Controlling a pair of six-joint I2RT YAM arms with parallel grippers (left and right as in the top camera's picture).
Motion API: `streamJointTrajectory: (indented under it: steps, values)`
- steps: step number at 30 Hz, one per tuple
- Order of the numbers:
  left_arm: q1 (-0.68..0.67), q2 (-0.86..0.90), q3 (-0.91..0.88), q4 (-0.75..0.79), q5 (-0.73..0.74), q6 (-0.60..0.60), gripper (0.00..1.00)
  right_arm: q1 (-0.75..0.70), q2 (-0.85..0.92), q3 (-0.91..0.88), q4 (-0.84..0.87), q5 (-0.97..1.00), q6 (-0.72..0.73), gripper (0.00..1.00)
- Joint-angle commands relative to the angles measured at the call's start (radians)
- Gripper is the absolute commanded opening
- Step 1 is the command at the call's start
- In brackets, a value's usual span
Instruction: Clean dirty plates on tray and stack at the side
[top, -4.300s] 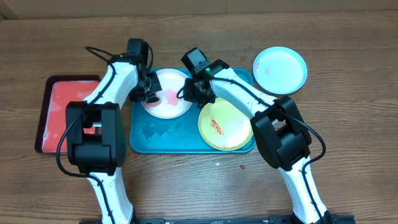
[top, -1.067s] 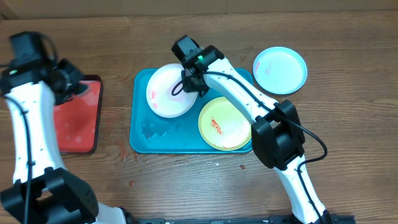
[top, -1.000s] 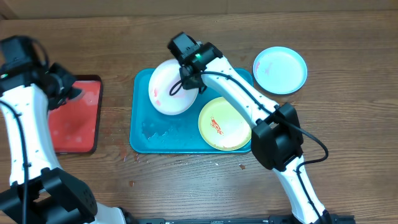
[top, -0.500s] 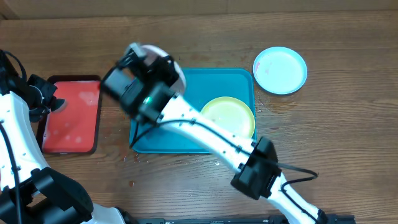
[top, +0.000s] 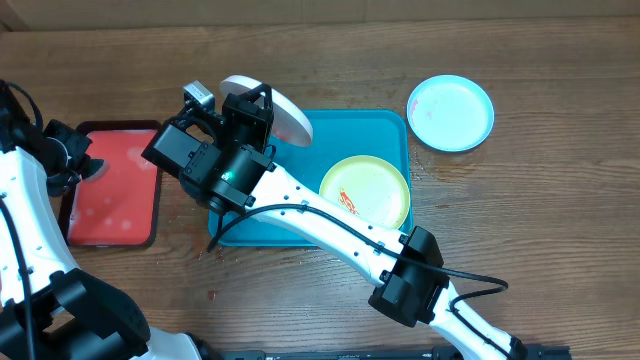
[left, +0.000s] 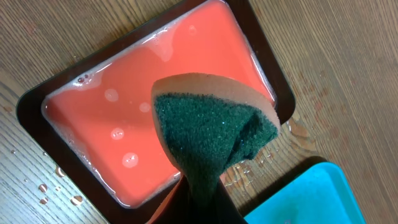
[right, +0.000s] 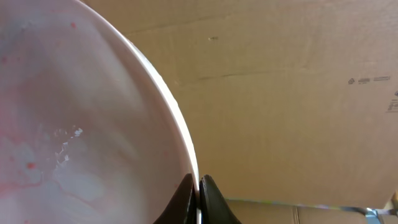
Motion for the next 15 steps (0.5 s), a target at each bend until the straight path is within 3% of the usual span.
streamJointTrajectory:
  steps: [1, 3, 5, 9, 11, 13, 14, 15]
  values:
    - [0.002, 0.009, 0.007, 0.001, -0.003, -0.002, 0.04, -0.003, 0.002, 0.027, -0.02, -0.142, 0.081, 0.04]
    - [0.002, 0.009, 0.007, 0.001, -0.002, -0.002, 0.04, -0.01, 0.002, 0.026, -0.1, -0.473, 0.044, 0.04]
    - [0.002, 0.009, 0.007, 0.0, -0.002, -0.002, 0.05, -0.026, 0.002, 0.021, -0.168, -0.656, -0.097, 0.04]
    - [0.002, 0.009, 0.007, 0.001, -0.002, -0.002, 0.04, -0.069, 0.0, 0.021, -0.069, -0.262, 0.038, 0.04]
    - [0.002, 0.009, 0.007, 0.001, -0.003, -0.001, 0.04, -0.104, 0.0, 0.021, -0.023, -0.257, 0.088, 0.04]
    - [0.002, 0.009, 0.007, 0.002, -0.003, 0.002, 0.04, -0.146, 0.0, 0.021, -0.023, -0.464, 0.113, 0.04]
    - [0.002, 0.009, 0.007, 0.002, -0.003, 0.002, 0.04, -0.19, 0.0, 0.021, -0.077, -0.735, 0.104, 0.04]
    - [0.002, 0.009, 0.007, 0.002, -0.003, 0.002, 0.04, -0.218, 0.0, 0.021, -0.105, -0.862, 0.113, 0.04]
